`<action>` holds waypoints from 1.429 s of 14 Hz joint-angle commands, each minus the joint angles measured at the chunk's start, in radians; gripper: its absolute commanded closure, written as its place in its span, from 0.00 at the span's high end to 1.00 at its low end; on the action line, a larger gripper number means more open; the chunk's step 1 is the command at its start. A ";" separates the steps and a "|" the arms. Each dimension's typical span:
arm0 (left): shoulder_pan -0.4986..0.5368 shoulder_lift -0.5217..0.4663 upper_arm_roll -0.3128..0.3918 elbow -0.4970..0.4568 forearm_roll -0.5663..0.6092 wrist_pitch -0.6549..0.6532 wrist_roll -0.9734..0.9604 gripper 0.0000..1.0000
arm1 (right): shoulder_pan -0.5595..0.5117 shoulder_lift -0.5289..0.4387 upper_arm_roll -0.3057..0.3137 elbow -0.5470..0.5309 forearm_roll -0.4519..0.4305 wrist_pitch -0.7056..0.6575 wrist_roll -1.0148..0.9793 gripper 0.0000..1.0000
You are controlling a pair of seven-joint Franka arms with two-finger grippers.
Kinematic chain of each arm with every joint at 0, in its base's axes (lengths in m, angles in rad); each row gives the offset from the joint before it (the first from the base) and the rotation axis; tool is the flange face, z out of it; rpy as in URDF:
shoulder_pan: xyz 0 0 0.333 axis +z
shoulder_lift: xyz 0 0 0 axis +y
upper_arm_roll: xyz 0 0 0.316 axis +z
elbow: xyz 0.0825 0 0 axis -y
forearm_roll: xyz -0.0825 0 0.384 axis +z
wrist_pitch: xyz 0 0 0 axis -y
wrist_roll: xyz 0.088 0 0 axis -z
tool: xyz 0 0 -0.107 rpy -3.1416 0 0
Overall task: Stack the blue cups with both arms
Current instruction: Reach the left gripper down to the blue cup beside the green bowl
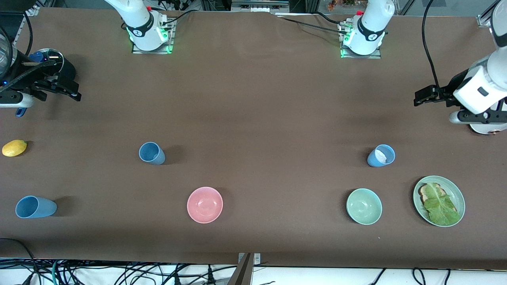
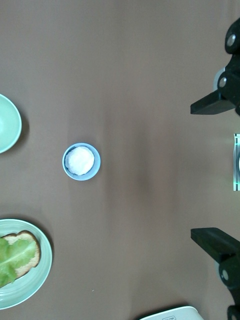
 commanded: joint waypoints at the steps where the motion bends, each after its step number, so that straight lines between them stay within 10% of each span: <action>1: 0.020 0.092 -0.006 0.028 0.021 0.032 0.016 1.00 | -0.002 0.001 0.005 0.020 -0.012 -0.017 -0.015 1.00; 9: 0.033 0.307 -0.009 -0.013 0.021 0.358 0.101 1.00 | -0.002 0.004 0.003 0.018 -0.012 -0.015 -0.015 1.00; 16: 0.057 0.327 -0.011 -0.269 0.018 0.680 0.159 1.00 | -0.001 0.004 0.005 0.018 -0.012 -0.015 -0.013 1.00; 18: 0.057 0.345 -0.011 -0.282 0.018 0.716 0.168 0.80 | -0.001 0.004 0.005 0.018 -0.012 -0.015 -0.015 1.00; 20: 0.060 0.363 -0.011 -0.279 0.018 0.722 0.205 0.28 | -0.001 0.004 0.005 0.017 -0.012 -0.018 -0.013 1.00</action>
